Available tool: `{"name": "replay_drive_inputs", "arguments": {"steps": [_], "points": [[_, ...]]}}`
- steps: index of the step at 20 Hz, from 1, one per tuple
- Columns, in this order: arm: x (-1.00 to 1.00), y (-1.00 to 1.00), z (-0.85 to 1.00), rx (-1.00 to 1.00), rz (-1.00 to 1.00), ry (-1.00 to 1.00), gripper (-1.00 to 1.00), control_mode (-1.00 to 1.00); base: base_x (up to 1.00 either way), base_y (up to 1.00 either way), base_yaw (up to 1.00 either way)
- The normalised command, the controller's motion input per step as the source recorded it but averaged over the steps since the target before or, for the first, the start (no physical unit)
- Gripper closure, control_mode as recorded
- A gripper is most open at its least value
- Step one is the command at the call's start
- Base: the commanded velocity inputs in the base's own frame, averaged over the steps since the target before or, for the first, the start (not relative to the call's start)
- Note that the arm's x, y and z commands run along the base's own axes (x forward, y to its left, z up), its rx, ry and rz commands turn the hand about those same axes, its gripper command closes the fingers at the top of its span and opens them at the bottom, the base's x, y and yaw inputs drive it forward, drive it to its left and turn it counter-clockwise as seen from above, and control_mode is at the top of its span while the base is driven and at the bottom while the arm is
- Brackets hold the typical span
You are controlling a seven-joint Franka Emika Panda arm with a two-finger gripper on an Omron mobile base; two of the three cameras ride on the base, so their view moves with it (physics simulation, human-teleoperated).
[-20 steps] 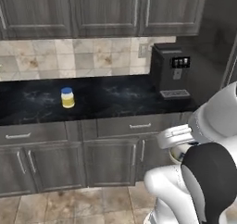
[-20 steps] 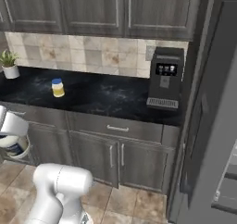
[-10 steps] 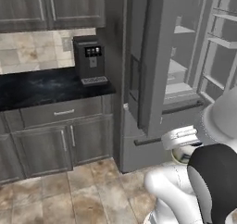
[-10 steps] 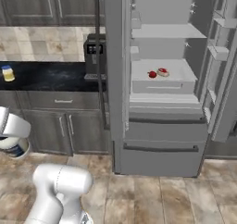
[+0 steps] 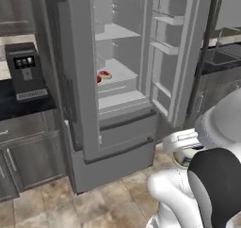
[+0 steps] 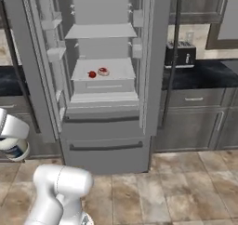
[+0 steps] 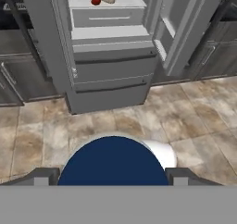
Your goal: Place the mayonnaise and mayonnaise from the counter to the top shelf of the fridge. If the existing items in the fridge are on the top shelf, move them to other shelves.
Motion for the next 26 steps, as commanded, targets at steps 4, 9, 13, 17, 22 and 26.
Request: {"name": "replay_drive_inputs", "arguments": {"steps": [4,9,13,17,22,26], "points": [[0.0,0.0,0.0,0.0,0.0,0.0,1.0,1.0,1.0,-0.59,0.0],[0.0,0.0,0.0,0.0,0.0,0.0,1.0,1.0,0.96,-0.42,0.06],[0.0,0.0,0.0,0.0,0.0,0.0,1.0,1.0,0.53,-0.01,0.32],[0.0,0.0,0.0,0.0,0.0,0.0,1.0,1.0,0.47,0.0,0.43],[0.0,0.0,0.0,0.0,0.0,0.0,1.0,1.0,0.77,-0.2,0.33],[0.0,0.0,0.0,0.0,0.0,0.0,1.0,1.0,0.83,-0.3,0.17]]}}
